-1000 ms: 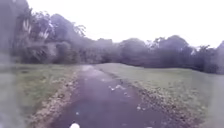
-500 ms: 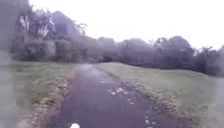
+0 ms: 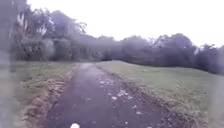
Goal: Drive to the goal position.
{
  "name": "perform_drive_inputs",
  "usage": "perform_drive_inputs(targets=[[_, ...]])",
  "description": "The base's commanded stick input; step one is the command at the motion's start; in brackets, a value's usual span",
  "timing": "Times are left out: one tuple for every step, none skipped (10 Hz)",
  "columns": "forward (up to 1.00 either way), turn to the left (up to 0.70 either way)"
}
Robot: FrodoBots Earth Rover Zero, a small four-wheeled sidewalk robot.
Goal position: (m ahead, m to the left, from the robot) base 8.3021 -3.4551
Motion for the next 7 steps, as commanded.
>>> perform_drive_inputs(targets=[[0.70, 0.35], [0.70, 0.35], [0.70, 0.35], [0.70, 0.35], [0.70, 0.00], [0.70, 0.00], [0.70, 0.00]])
